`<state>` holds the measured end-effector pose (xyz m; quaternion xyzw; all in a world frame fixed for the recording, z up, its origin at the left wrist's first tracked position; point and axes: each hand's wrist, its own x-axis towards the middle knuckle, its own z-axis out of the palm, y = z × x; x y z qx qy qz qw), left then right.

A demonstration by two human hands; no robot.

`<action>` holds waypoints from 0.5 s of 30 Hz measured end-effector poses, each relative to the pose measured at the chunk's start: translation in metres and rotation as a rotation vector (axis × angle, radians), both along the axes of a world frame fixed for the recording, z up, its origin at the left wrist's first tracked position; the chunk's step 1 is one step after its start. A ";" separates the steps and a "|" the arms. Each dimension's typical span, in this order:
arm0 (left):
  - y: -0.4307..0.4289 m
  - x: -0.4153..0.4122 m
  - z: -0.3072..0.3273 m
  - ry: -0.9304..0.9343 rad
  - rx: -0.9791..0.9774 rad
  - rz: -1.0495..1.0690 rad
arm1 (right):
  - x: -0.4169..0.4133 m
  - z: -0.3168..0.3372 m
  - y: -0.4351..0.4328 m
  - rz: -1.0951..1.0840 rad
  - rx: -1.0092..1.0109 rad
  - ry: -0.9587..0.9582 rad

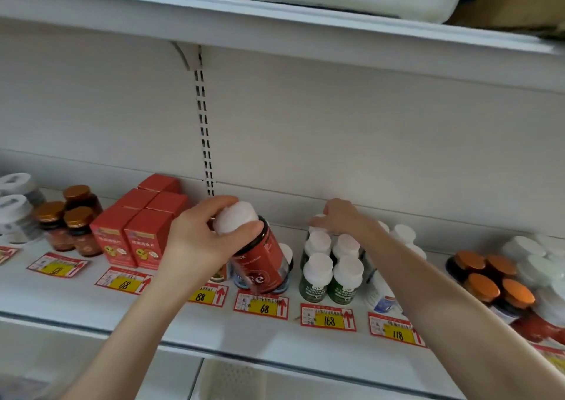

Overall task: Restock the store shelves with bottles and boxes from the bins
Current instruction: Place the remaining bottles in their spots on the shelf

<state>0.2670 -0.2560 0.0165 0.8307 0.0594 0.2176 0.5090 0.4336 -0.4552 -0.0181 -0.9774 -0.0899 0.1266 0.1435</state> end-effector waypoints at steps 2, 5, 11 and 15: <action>0.000 0.005 0.001 0.025 -0.048 -0.025 | -0.006 0.006 -0.003 -0.035 0.100 -0.073; 0.000 0.014 0.005 0.059 -0.144 -0.066 | -0.028 0.022 -0.002 -0.061 0.445 -0.293; -0.004 0.026 0.020 0.075 -0.199 -0.120 | -0.102 0.048 0.009 0.145 0.887 -0.032; -0.010 0.031 0.028 0.062 -0.180 -0.099 | -0.129 0.046 0.019 0.262 0.854 0.085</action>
